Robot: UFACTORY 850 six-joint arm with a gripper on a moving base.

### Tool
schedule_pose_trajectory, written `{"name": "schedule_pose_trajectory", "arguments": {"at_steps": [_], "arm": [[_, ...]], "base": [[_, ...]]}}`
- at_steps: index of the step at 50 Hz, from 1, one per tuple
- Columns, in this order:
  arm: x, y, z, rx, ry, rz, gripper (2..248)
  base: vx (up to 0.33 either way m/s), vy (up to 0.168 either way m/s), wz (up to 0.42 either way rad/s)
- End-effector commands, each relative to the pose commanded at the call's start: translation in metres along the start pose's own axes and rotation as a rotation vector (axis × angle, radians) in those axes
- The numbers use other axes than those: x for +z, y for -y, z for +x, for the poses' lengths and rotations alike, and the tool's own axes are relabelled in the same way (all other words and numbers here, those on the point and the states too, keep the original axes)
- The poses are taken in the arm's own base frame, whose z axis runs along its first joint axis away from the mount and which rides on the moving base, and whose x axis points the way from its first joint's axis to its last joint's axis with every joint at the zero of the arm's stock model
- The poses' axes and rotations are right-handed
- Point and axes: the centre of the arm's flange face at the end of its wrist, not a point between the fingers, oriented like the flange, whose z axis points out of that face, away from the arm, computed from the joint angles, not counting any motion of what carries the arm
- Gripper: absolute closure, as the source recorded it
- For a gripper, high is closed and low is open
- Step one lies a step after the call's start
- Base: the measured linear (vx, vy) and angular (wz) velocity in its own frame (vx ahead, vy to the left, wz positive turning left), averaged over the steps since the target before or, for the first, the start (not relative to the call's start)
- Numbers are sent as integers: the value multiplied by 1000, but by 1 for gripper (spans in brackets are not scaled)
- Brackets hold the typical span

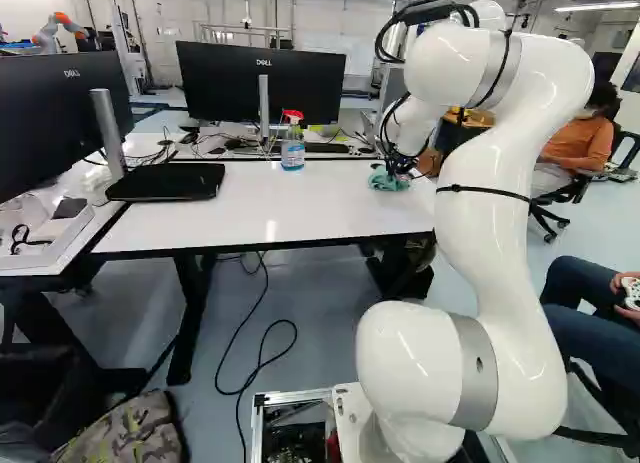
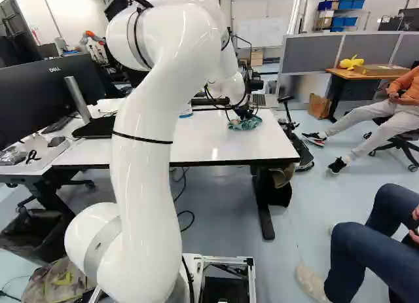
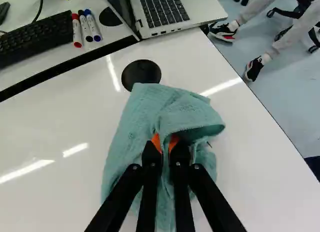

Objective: Clean the table with the green towel

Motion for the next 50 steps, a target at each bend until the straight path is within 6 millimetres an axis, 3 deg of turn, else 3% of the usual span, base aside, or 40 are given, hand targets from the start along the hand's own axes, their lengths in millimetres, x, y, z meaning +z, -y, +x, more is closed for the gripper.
{"name": "schedule_pose_trajectory", "arguments": {"at_steps": [29,50], "arm": [[24,-42,24,44,-35,-37,216],[6,-64,9,70,-14,-59,216]], "base": [[0,0,0],[0,0,0]]}}
